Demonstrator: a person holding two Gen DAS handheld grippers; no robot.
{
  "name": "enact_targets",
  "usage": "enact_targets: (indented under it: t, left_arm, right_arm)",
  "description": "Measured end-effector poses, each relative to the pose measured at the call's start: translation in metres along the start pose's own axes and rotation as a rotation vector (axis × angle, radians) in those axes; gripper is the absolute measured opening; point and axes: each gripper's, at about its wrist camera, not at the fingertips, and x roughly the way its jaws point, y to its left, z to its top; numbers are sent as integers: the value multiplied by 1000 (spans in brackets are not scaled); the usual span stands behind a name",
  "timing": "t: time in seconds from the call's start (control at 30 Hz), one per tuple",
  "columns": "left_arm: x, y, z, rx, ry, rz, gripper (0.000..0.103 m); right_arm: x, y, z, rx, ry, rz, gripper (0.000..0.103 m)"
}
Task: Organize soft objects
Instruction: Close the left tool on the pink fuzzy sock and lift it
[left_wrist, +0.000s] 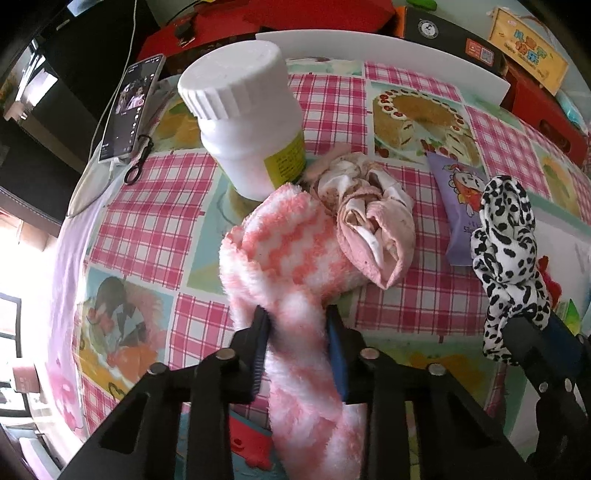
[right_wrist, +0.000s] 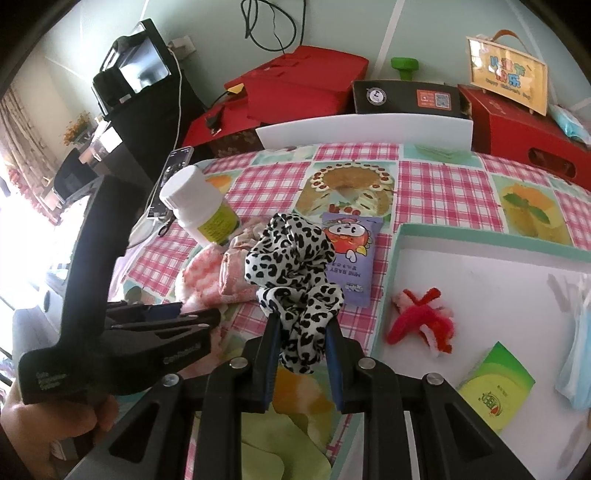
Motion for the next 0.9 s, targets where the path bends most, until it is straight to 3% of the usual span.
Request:
enact_targets:
  t: [0.1, 0.47, 0.9]
  left_arm:
    - [-4, -1, 0, 3, -16, -16, 16]
    - [-18, 4, 1, -6, -48, -41, 14]
    - [-48, 18, 1, -40, -140, -76, 14]
  right_arm:
    - [-2, -1, 0, 4, -5, -4, 25]
    - [-3, -2, 1, 9, -4, -12, 25]
    - [-8, -1, -1, 8, -24, -19, 25]
